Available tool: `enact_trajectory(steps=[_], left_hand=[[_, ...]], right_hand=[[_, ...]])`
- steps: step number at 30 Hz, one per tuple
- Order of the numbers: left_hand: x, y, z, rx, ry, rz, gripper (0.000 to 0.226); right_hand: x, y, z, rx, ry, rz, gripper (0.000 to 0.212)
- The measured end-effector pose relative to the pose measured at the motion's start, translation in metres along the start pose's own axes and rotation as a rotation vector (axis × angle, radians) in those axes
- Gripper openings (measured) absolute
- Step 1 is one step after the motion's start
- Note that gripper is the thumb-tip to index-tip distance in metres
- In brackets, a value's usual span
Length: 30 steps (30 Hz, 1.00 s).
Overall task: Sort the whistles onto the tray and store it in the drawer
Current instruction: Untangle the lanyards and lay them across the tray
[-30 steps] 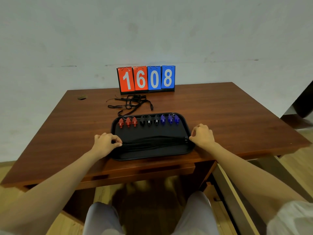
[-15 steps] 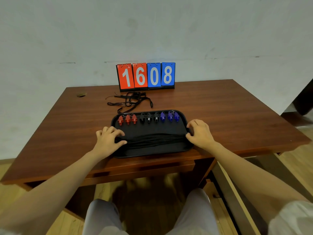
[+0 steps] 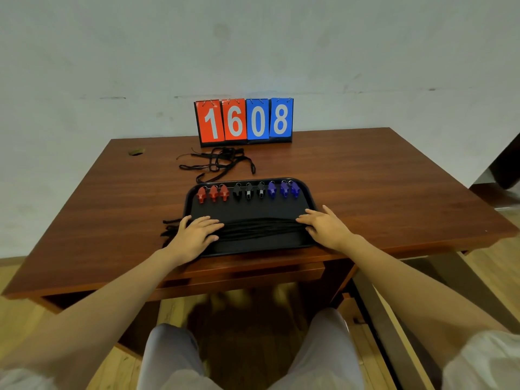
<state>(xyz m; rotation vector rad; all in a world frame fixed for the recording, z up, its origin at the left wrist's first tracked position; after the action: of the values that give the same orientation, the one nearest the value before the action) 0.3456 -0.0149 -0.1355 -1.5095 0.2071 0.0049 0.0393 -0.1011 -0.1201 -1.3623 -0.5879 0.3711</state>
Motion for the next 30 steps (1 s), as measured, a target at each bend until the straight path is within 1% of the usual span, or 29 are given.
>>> enact_trajectory(steps=[3,6,10,16,19,22,25,30], left_hand=[[-0.002,-0.003,0.000,-0.013,-0.006,0.027,0.044],[-0.003,-0.005,0.001,-0.034,-0.005,0.058,0.046],[-0.011,-0.015,-0.005,-0.109,0.025,0.103,0.044],[-0.034,-0.046,-0.036,-0.220,0.077,0.093,0.035],[-0.031,-0.069,-0.061,-0.268,0.019,0.069,0.032],[-0.015,-0.092,-0.088,-0.293,-0.068,0.055,0.035],[0.007,-0.109,-0.117,-0.246,-0.131,0.037,0.038],[0.059,-0.113,-0.162,-0.154,-0.270,0.017,0.032]], right_hand=[[0.002,-0.005,0.002,-0.013,0.017,-0.034,0.045],[0.006,-0.010,0.002,-0.011,0.000,0.006,0.045],[0.020,-0.021,-0.004,-0.063,-0.077,0.081,0.043],[0.049,-0.042,-0.041,-0.170,-0.191,0.052,0.040],[0.062,-0.066,-0.074,-0.241,-0.198,0.030,0.041],[0.074,-0.092,-0.114,-0.240,-0.146,0.043,0.048],[0.080,-0.110,-0.155,-0.222,-0.096,0.023,0.052],[0.078,-0.104,-0.229,-0.140,-0.053,0.000,0.048]])
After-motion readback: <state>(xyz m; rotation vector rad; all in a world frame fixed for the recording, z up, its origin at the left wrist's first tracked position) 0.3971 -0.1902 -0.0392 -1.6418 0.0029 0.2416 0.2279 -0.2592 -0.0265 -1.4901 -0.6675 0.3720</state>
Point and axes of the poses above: each hand's wrist, its own z-axis away from the middle knuckle, its own y-axis out of the palm, x = y × z, the point moved 5 cm from there along -z, towards the middle knuckle, and after that the axes turned 1 degree about -z, right-handed, at the moved point
